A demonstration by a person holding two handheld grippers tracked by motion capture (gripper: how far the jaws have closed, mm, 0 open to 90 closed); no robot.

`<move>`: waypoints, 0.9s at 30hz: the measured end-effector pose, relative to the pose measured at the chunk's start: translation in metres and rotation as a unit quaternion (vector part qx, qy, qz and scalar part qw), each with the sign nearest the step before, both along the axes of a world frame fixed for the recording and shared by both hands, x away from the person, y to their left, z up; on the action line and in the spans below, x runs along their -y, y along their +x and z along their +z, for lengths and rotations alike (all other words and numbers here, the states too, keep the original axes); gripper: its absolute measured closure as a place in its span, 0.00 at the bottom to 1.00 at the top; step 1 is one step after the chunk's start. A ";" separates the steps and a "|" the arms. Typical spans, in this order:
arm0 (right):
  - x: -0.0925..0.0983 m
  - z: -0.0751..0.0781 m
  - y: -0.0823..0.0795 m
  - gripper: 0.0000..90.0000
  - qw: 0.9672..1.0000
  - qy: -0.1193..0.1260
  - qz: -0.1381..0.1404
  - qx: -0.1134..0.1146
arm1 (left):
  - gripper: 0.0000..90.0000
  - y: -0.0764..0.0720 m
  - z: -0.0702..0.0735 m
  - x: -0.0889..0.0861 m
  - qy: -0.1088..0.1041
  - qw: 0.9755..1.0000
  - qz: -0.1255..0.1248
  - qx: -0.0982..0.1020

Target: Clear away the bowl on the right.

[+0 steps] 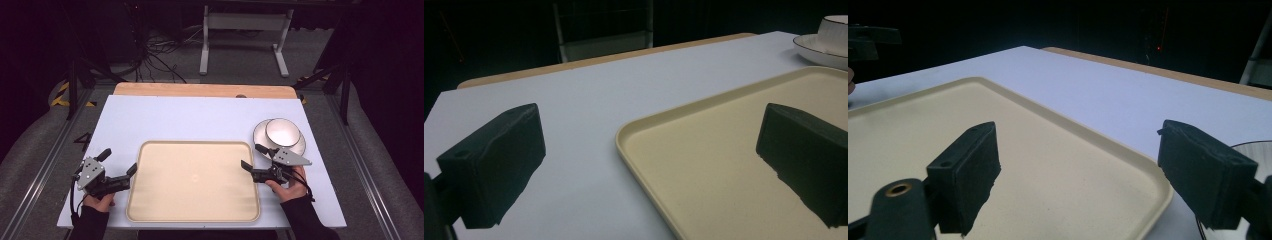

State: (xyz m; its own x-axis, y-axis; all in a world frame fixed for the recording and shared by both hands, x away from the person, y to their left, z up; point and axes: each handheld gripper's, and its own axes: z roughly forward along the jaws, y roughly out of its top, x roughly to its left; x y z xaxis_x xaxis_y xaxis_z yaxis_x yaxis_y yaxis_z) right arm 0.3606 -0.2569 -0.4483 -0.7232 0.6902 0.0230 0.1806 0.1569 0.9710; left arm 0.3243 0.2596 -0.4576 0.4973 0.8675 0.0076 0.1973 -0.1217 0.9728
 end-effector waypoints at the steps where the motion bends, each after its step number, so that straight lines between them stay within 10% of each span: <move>1: 0.000 0.000 0.001 0.18 1.000 0.001 0.001 0.000 | 0.00 0.000 0.000 0.000 -0.001 1.000 0.001 -0.001; 27: -0.002 0.003 -0.001 0.18 1.000 -0.002 0.006 -0.005 | 0.00 -0.001 0.000 0.001 0.001 1.000 -0.003 -0.001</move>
State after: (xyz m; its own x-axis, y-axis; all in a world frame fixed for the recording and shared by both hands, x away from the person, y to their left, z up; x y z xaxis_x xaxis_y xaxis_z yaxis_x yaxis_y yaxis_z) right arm 0.3596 -0.2546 -0.4449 -0.7316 0.6812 0.0265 0.1878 0.1640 0.9684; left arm 0.3237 0.2589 -0.4573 0.5017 0.8650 0.0079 0.1995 -0.1246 0.9719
